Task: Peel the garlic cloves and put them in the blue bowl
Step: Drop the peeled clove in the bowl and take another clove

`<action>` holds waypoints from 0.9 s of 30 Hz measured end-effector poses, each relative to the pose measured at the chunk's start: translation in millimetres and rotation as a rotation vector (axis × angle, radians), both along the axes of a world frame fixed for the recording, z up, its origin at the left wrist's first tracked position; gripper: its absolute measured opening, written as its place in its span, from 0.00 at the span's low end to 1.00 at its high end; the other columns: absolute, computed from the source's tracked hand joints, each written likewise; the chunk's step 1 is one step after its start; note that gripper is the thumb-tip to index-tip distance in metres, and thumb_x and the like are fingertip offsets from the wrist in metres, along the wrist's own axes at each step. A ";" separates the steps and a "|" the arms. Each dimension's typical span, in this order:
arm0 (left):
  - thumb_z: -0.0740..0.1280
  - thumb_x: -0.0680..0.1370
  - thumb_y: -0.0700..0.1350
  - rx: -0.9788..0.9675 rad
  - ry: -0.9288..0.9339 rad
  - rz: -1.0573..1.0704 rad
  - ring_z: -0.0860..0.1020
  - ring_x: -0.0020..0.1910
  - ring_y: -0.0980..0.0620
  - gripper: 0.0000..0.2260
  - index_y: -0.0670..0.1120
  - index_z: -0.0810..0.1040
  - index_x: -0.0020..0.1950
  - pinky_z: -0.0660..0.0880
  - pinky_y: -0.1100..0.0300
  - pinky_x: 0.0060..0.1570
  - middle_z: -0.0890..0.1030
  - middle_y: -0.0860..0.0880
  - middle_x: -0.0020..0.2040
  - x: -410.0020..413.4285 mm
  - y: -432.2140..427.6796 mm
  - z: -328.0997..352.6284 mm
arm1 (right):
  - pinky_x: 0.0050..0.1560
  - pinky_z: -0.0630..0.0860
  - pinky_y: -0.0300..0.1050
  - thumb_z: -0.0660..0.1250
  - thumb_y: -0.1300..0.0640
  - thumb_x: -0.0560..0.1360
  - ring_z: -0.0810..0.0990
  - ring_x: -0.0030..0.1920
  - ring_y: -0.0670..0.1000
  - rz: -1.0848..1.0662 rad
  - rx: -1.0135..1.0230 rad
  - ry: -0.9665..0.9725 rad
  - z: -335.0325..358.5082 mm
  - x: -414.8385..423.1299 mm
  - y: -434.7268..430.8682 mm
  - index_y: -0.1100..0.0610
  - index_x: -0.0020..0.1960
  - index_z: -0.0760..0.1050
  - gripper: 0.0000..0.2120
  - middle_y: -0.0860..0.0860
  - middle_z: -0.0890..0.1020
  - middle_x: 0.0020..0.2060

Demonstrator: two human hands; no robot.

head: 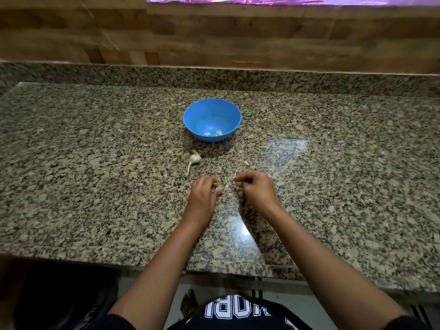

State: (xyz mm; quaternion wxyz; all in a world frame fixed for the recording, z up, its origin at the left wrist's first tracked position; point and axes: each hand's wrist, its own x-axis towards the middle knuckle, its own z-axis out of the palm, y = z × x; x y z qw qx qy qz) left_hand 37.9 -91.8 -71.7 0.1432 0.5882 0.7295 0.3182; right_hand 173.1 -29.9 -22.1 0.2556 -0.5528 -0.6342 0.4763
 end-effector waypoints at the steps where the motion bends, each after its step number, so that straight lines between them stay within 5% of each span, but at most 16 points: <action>1: 0.60 0.80 0.44 -0.024 0.028 -0.013 0.63 0.58 0.60 0.13 0.43 0.72 0.63 0.63 0.65 0.61 0.72 0.49 0.59 0.1 1.2 -0.7 | 0.51 0.79 0.50 0.62 0.68 0.76 0.81 0.49 0.57 -0.001 -0.004 0.004 0.1 0.4 0.1 0.63 0.50 0.80 0.09 0.54 0.82 0.48; 9: 0.52 0.82 0.53 -0.191 0.319 0.047 0.61 0.67 0.51 0.20 0.47 0.64 0.73 0.60 0.58 0.64 0.65 0.49 0.71 6.9 16.7 4.4 | 0.48 0.80 0.41 0.63 0.69 0.75 0.82 0.45 0.51 0.001 -0.020 0.035 -3.9 3.3 4.3 0.63 0.49 0.80 0.08 0.53 0.82 0.45; 16: 0.50 0.83 0.51 -0.173 0.249 -0.050 0.59 0.73 0.51 0.20 0.46 0.62 0.74 0.55 0.58 0.70 0.64 0.49 0.73 20.8 -2.5 -0.3 | 0.45 0.77 0.34 0.63 0.70 0.75 0.80 0.46 0.46 0.024 0.004 0.012 -5.2 3.7 3.8 0.62 0.49 0.80 0.08 0.54 0.82 0.48; 19: 0.57 0.81 0.40 -0.073 0.207 -0.005 0.65 0.68 0.52 0.17 0.45 0.69 0.70 0.62 0.62 0.68 0.70 0.48 0.68 24.7 -11.0 -1.9 | 0.42 0.77 0.33 0.63 0.69 0.75 0.80 0.46 0.46 0.024 -0.015 0.024 -4.0 3.3 3.2 0.62 0.48 0.80 0.08 0.53 0.82 0.48; 21: 0.59 0.79 0.34 -0.021 0.168 0.071 0.69 0.62 0.53 0.17 0.43 0.72 0.67 0.63 0.68 0.63 0.73 0.47 0.64 23.8 -17.8 -0.4 | 0.49 0.78 0.39 0.64 0.68 0.75 0.80 0.48 0.48 0.026 -0.024 0.028 -2.9 1.8 2.5 0.61 0.48 0.80 0.08 0.53 0.82 0.49; 23: 0.59 0.79 0.32 -0.008 0.163 0.105 0.69 0.60 0.53 0.17 0.42 0.74 0.66 0.64 0.69 0.60 0.74 0.47 0.61 21.4 -21.4 1.5 | 0.52 0.77 0.39 0.64 0.68 0.75 0.80 0.48 0.48 0.032 -0.026 0.020 -1.8 -0.5 1.1 0.60 0.47 0.80 0.07 0.52 0.82 0.48; 27: 0.59 0.80 0.35 -0.048 0.135 0.124 0.69 0.57 0.56 0.14 0.42 0.76 0.63 0.68 0.66 0.61 0.75 0.48 0.58 17.3 -19.6 10.0 | 0.42 0.75 0.30 0.65 0.68 0.75 0.79 0.45 0.44 0.076 -0.040 0.031 -1.6 -9.7 -3.8 0.60 0.46 0.81 0.07 0.48 0.80 0.43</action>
